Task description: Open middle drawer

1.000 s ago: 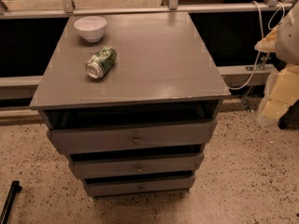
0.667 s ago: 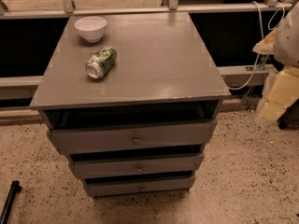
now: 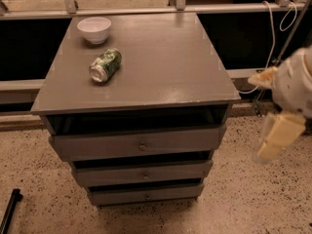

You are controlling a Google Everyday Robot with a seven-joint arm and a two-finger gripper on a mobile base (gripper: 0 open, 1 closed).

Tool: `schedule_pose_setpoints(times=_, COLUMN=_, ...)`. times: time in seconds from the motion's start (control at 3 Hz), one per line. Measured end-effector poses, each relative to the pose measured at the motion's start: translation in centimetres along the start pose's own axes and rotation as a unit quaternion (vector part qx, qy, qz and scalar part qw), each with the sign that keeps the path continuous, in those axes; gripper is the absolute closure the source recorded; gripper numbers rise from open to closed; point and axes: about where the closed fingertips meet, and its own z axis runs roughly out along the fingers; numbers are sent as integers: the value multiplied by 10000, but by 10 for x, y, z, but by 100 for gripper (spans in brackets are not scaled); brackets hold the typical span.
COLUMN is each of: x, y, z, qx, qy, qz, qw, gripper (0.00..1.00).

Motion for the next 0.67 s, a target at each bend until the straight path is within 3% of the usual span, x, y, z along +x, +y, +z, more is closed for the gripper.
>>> schedule_pose_setpoints(times=0.33, x=21, y=24, z=45, qx=87, qy=-536, qz=-129, qw=9984, gripper=0)
schedule_pose_setpoints(times=0.67, x=19, y=11, z=41, qx=493, qy=-543, qz=-473, qw=9962, gripper=0)
